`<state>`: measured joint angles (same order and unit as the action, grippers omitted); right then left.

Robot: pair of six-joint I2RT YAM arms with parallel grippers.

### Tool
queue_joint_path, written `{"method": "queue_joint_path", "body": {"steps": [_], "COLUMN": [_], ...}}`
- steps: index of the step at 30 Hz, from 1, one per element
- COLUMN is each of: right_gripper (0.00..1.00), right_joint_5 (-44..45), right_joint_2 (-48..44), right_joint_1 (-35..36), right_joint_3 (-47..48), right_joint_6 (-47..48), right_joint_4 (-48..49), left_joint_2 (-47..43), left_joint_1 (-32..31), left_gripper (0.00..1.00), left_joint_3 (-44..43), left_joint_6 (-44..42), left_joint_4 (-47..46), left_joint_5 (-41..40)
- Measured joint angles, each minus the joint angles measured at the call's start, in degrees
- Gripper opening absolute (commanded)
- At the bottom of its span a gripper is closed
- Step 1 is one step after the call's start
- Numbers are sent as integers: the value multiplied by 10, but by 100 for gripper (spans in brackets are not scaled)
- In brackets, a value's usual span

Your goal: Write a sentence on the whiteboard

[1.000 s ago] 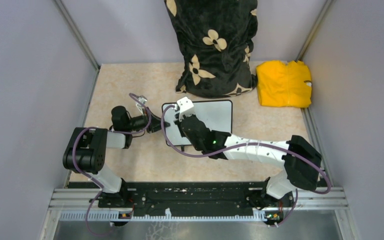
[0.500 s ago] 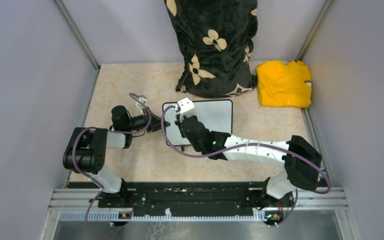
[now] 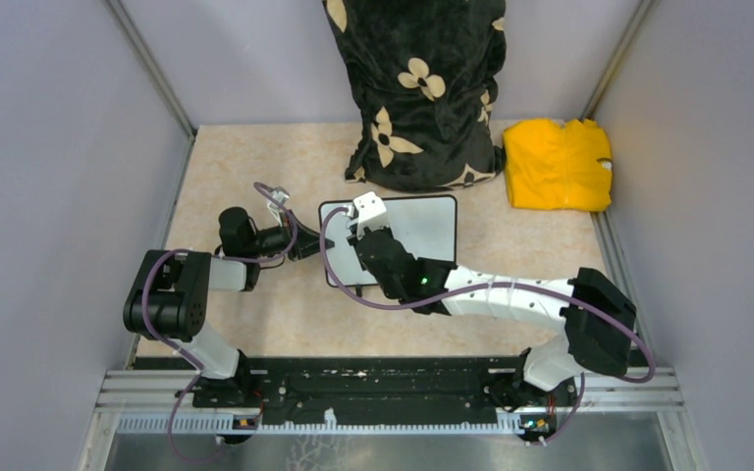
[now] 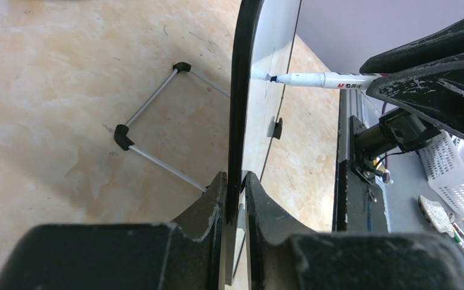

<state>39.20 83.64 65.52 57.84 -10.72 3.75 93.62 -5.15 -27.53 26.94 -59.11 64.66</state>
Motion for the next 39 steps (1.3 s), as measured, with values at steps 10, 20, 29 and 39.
{"method": "queue_joint_path", "body": {"steps": [10,20,29,39], "right_gripper": [0,0,0,0], "right_joint_5": [-21,-58,-73,-86], "right_joint_2": [-5,-5,10,32], "right_joint_1": [0,0,0,0], "right_joint_3": [-12,-12,-3,23], "right_joint_6": [0,0,0,0], "right_joint_4": [-10,-18,-17,-12], "left_joint_2": [0,-1,-1,-1], "left_joint_1": [0,0,0,0], "left_gripper": [0,0,0,0], "left_joint_3": [0,0,0,0], "left_joint_6": [0,0,0,0], "left_joint_4": [0,0,0,0], "left_joint_5": [1,6,5,5]}}
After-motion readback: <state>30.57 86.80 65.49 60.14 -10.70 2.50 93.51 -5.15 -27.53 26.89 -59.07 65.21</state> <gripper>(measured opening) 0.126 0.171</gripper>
